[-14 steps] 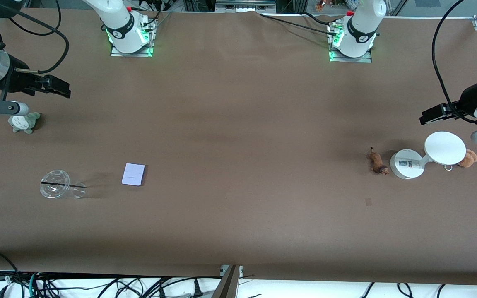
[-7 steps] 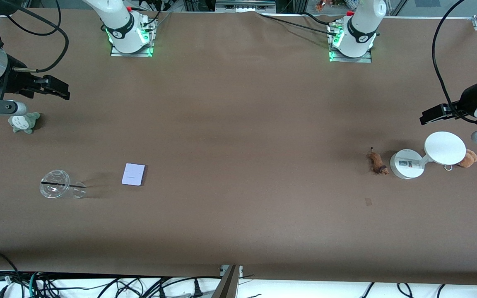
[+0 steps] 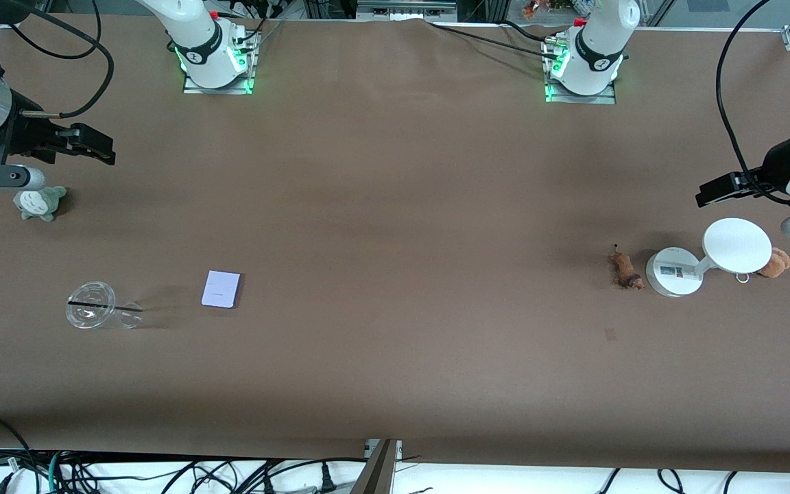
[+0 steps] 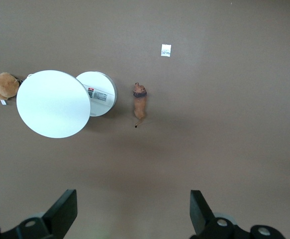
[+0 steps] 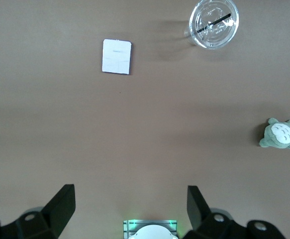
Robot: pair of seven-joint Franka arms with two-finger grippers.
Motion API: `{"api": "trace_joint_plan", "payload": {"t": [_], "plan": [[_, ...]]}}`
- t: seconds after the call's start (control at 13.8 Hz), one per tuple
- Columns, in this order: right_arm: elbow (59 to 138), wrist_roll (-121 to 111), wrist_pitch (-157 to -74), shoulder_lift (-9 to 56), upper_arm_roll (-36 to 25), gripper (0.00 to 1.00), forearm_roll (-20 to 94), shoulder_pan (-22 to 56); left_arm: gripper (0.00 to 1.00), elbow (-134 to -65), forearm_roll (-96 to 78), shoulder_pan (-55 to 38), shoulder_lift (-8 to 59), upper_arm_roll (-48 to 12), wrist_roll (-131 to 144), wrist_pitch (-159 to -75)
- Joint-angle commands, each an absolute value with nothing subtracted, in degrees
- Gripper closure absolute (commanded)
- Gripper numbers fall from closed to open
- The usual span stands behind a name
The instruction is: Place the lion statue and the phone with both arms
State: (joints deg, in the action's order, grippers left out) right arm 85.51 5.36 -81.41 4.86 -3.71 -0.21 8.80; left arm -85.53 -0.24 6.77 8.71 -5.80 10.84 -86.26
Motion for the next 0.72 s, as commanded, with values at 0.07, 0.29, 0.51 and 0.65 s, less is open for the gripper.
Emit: {"api": "trace_joint_plan", "payload": {"t": [0.07,0.29,0.51,0.65], "plan": [[84.9,4.3,-81.2,4.6,-3.2,0.0,-0.2,8.3,0.0,-83.8,-1.4,7.0,9.4,-5.5,9.8,-84.8],[84.9,4.3,-81.1,4.6,-3.2,0.0,-0.2,8.3,0.0,-83.8,-1.4,7.0,9.4,-5.6,9.8,-84.8],[84.9,3.9,-81.2,4.6,-3.2,0.0,-0.2,8.3,0.0,-83.8,-1.4,7.0,9.4,-5.6,9.8,-84.8],[84.9,3.3,-81.0,4.6,-3.2,0.0,-0.2,8.3,0.0,-83.8,-1.4,7.0,9.4,-5.5,9.8,-84.8]]}}
